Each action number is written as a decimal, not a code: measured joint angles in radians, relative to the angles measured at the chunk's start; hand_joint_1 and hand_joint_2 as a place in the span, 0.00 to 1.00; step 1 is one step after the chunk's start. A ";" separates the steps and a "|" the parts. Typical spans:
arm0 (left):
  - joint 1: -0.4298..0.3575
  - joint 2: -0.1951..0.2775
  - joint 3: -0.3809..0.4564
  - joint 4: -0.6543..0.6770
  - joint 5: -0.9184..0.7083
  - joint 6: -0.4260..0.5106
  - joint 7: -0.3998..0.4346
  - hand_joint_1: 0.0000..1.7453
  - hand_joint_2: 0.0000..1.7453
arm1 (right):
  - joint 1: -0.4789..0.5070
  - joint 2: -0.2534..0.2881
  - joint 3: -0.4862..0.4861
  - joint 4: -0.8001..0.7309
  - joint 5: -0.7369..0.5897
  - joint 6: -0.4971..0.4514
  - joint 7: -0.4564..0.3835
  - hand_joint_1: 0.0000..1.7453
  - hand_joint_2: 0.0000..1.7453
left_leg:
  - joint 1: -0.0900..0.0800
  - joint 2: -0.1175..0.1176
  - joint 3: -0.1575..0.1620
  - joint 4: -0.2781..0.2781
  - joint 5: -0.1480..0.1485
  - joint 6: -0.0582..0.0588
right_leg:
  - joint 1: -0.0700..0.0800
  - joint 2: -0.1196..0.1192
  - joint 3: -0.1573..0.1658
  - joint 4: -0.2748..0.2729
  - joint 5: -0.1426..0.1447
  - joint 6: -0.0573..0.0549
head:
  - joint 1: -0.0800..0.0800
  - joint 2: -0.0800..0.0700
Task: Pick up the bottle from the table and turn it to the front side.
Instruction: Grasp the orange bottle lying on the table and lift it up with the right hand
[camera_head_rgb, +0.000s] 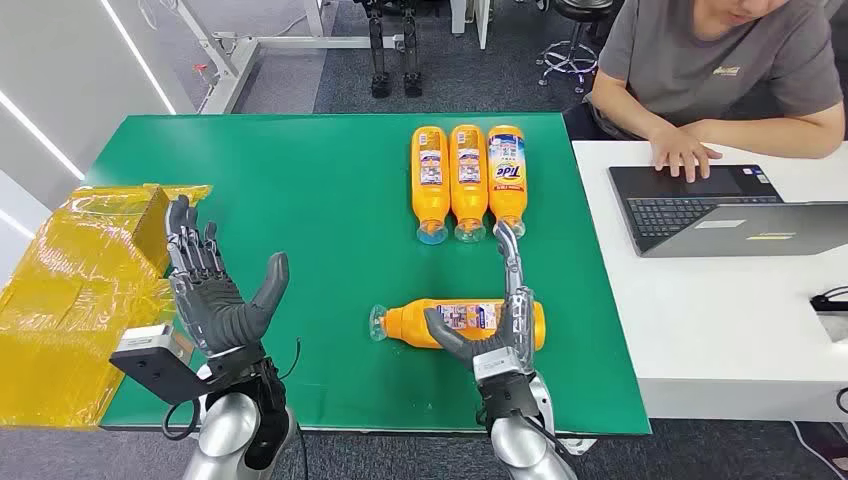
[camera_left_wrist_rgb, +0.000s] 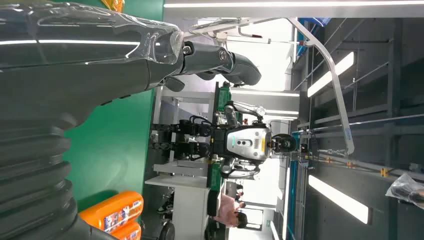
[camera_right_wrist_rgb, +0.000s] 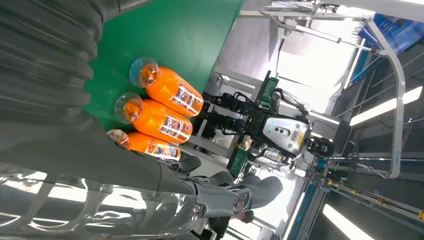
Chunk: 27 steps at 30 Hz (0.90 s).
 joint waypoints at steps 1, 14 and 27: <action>0.000 0.000 0.000 0.000 0.000 0.000 0.000 0.00 1.00 | 0.000 0.000 0.000 0.000 0.001 0.000 0.000 0.00 1.00 | 0.000 0.000 0.000 0.000 0.000 0.000 | 0.000 0.000 0.000 0.000 0.000 0.000 | 0.000 0.000; 0.008 -0.001 0.001 -0.011 -0.015 -0.070 0.000 0.00 1.00 | -0.071 -0.063 -0.001 -0.004 0.329 0.102 0.197 0.00 1.00 | 0.000 0.000 0.000 0.000 0.000 0.000 | 0.000 0.000 0.000 0.000 0.000 0.000 | 0.000 0.000; 0.035 -0.023 0.003 -0.042 -0.046 -0.160 0.000 0.00 1.00 | -0.222 -0.228 0.003 0.089 0.436 0.501 0.453 0.00 1.00 | 0.000 0.000 0.000 0.001 0.000 0.000 | 0.000 0.000 0.001 0.000 0.001 0.000 | 0.000 0.000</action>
